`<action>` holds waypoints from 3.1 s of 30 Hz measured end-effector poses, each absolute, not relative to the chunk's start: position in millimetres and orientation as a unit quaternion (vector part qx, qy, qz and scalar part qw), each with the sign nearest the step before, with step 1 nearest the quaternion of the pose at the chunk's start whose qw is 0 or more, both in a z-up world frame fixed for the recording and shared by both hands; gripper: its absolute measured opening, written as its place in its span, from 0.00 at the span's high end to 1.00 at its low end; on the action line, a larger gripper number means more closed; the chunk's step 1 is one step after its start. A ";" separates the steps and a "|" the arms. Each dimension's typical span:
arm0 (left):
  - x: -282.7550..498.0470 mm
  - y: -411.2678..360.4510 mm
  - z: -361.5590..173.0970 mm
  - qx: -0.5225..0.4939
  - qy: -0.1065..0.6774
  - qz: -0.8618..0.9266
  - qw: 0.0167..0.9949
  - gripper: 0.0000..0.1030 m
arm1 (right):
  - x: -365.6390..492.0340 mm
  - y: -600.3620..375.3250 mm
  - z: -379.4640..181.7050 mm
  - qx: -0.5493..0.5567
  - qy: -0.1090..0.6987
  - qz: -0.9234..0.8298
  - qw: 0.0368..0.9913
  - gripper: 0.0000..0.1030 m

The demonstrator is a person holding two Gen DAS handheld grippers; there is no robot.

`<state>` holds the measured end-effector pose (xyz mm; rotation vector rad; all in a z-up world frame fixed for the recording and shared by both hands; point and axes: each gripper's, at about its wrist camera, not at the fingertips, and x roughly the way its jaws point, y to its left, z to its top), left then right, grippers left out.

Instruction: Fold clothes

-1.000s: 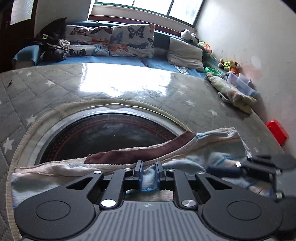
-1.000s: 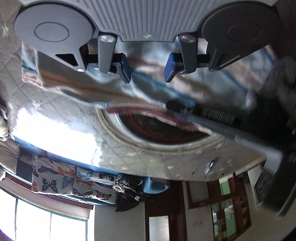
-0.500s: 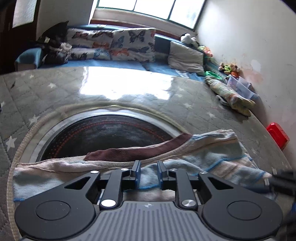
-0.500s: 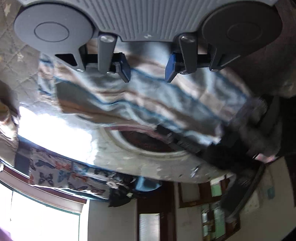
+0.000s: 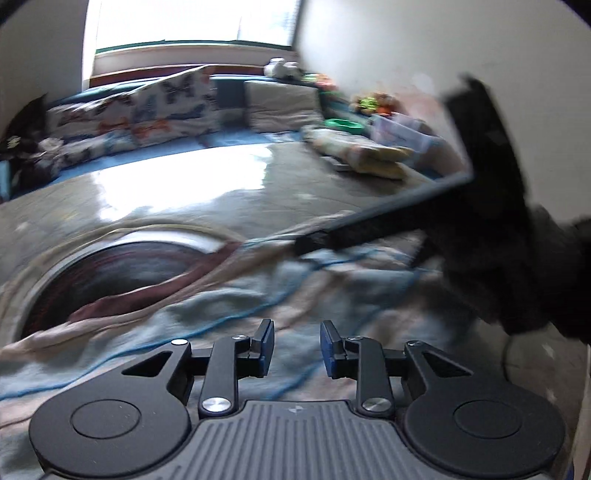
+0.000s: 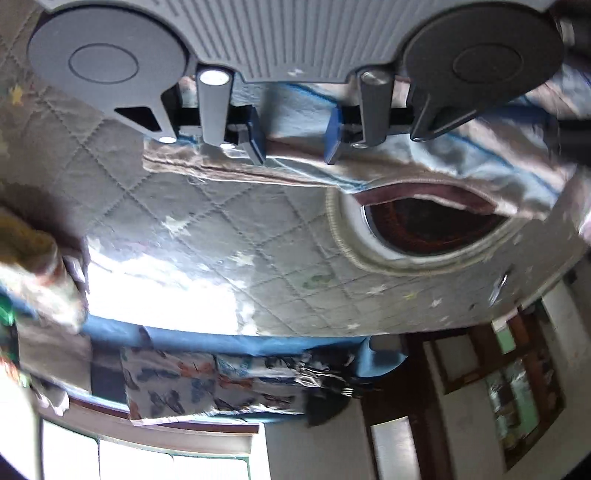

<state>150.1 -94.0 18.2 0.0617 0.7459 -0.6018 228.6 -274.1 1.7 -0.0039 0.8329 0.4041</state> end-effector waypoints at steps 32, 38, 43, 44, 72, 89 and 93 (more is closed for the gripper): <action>151.2 -197.4 -10.5 0.003 0.356 -0.410 0.840 0.62 | 252.3 -275.8 7.5 -0.087 0.456 0.258 0.847 0.68; 134.2 -181.6 3.7 0.007 0.352 -0.414 0.840 0.60 | 243.0 -282.7 15.2 -0.073 0.436 0.253 0.861 0.68; 111.0 -146.6 15.5 0.018 0.346 -0.362 0.865 0.59 | 210.0 -297.3 30.6 -0.048 0.405 0.239 0.881 0.68; 107.5 -135.5 17.9 0.016 0.344 -0.345 0.873 0.58 | 200.6 -298.3 30.2 -0.043 0.400 0.240 0.884 0.68; 49.0 58.9 17.7 -0.048 0.331 -0.093 0.938 0.50 | 112.3 -287.0 7.0 -0.065 0.349 0.208 0.911 0.59; 42.6 65.0 4.6 -0.005 0.348 -0.101 0.932 0.49 | 84.8 -222.4 -2.0 -0.118 0.354 0.279 0.885 0.59; 50.8 72.8 20.0 -0.013 0.337 -0.104 0.935 0.49 | 92.2 -226.1 8.8 -0.110 0.361 0.285 0.881 0.58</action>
